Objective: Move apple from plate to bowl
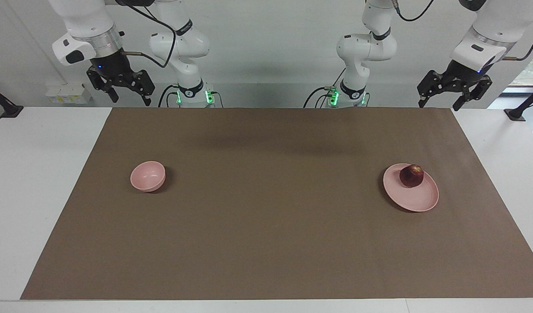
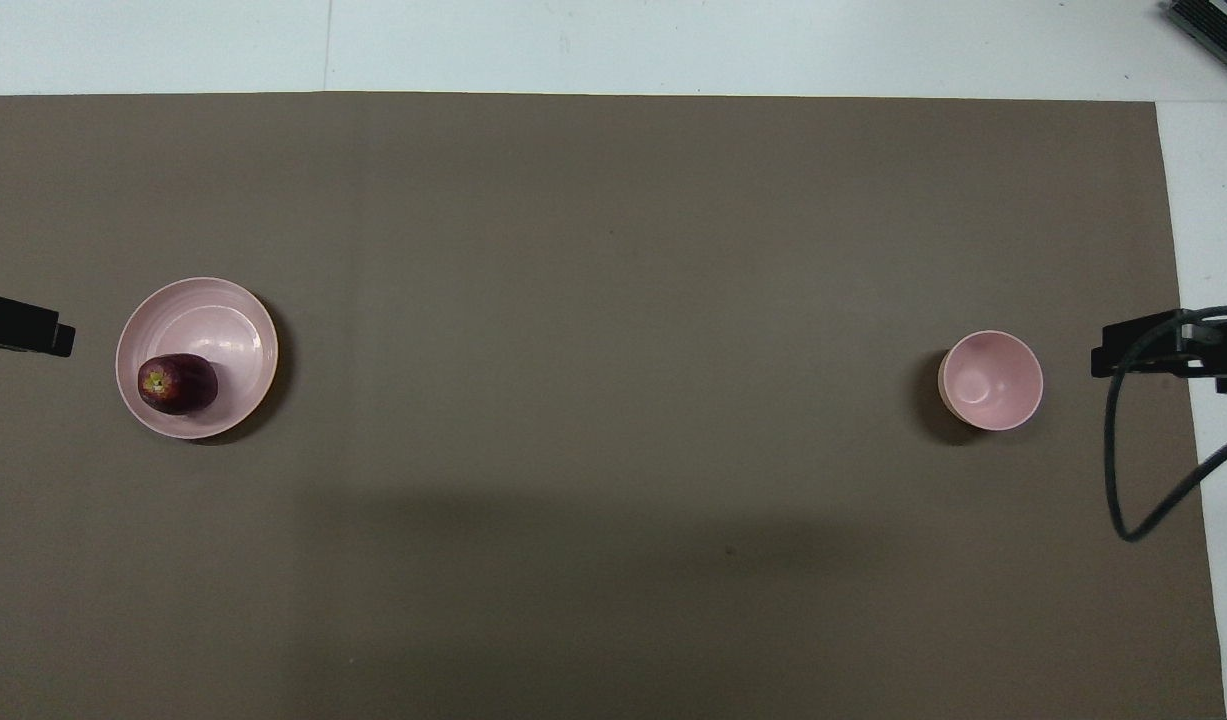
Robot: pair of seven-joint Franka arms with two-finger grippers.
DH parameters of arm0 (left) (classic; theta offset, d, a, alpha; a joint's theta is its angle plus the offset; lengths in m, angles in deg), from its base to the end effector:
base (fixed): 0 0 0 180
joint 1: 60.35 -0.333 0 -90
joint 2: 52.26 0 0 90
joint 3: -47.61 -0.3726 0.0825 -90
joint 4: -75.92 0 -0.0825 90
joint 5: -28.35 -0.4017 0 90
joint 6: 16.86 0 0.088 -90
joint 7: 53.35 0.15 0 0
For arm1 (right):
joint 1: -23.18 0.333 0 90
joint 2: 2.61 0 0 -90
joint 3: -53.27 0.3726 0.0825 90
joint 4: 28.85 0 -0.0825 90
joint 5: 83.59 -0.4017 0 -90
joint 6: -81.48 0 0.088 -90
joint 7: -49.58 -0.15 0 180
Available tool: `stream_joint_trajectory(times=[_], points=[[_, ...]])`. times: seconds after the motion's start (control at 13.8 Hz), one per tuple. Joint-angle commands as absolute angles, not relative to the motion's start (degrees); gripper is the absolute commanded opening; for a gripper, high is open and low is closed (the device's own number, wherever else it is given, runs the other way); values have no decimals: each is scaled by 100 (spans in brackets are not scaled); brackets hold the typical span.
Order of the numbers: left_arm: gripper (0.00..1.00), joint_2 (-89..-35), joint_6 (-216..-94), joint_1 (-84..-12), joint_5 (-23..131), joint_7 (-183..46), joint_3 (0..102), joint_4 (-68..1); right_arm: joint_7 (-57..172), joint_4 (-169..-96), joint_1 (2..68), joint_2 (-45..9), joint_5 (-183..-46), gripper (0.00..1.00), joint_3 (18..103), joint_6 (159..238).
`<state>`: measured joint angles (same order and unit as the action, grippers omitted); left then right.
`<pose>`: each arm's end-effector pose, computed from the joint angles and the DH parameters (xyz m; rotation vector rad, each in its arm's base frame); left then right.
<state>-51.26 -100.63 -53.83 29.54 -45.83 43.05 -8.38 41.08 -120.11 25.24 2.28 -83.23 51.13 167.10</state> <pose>0.5541 -0.0218 0.6865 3.1090 -0.2615 0.0144 0.5322 -0.0027 0.6679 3.1287 -0.2351 -0.0202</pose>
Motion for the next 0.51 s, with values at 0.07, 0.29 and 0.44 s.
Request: stream_joint_trajectory(times=[0.07, 0.29, 0.44], points=[[100, -5059, -9974, -5420, 2984, -4632, 4313, -837, 4255, -12192, 2485, 381, -8359, 100, 5151, 16797], [100, -5059, -9957, -5411, 2984, -4632, 4322, -837, 4246, -12184, 2485, 381, -8359, 100, 5151, 16797], [100, -5059, -9966, -5402, 2984, -4614, 4322, -837, 4246, -12192, 2476, 381, -8359, 100, 5151, 16797]])
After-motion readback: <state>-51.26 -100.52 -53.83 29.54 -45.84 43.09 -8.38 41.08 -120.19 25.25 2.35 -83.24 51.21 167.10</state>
